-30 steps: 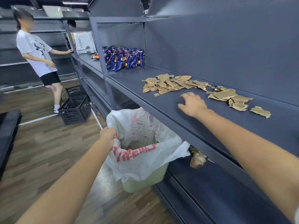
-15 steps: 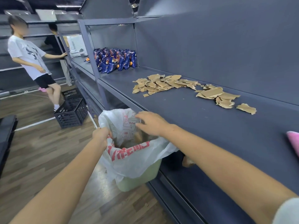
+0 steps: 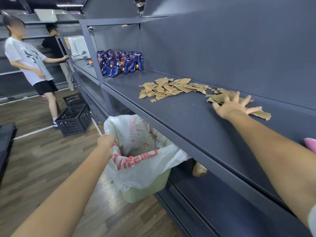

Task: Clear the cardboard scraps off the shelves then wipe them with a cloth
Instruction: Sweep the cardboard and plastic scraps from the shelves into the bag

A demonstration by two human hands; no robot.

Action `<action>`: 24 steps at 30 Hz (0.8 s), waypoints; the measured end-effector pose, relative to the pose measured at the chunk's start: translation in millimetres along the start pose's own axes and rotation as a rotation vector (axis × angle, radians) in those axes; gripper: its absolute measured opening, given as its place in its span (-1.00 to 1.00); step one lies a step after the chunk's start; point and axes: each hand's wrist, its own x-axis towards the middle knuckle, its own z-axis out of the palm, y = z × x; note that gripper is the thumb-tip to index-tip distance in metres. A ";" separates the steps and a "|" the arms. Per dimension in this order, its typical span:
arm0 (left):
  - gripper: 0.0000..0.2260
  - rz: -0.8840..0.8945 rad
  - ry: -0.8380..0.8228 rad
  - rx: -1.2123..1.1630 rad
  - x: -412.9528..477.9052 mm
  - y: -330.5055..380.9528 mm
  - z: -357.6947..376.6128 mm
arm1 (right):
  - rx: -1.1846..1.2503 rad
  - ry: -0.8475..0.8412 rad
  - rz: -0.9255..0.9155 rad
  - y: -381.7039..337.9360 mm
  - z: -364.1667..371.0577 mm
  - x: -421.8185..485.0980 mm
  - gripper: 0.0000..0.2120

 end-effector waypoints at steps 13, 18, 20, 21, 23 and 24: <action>-0.57 0.008 -0.011 0.012 1.7 -2.5 -5.5 | 0.093 -0.132 -0.223 -52.9 12.7 -35.0 -0.41; -0.52 0.014 -0.009 0.018 0.5 -1.3 -5.0 | 0.043 -0.089 -0.390 -84.7 23.8 -60.4 -0.42; -0.52 0.011 -0.005 0.029 -0.3 -1.0 -4.9 | 0.022 -0.070 -0.455 -94.4 27.2 -71.1 -0.42; -0.51 0.009 -0.004 0.038 -0.6 -0.6 -4.8 | 0.014 -0.061 -0.485 -98.4 28.7 -76.5 -0.42; -0.51 0.005 0.002 0.058 0.0 -0.3 -5.0 | 0.010 -0.048 -0.538 -104.6 31.6 -87.5 -0.44; -0.52 0.004 0.002 0.065 0.3 -0.2 -5.1 | 0.010 -0.043 -0.564 -107.2 32.8 -92.6 -0.45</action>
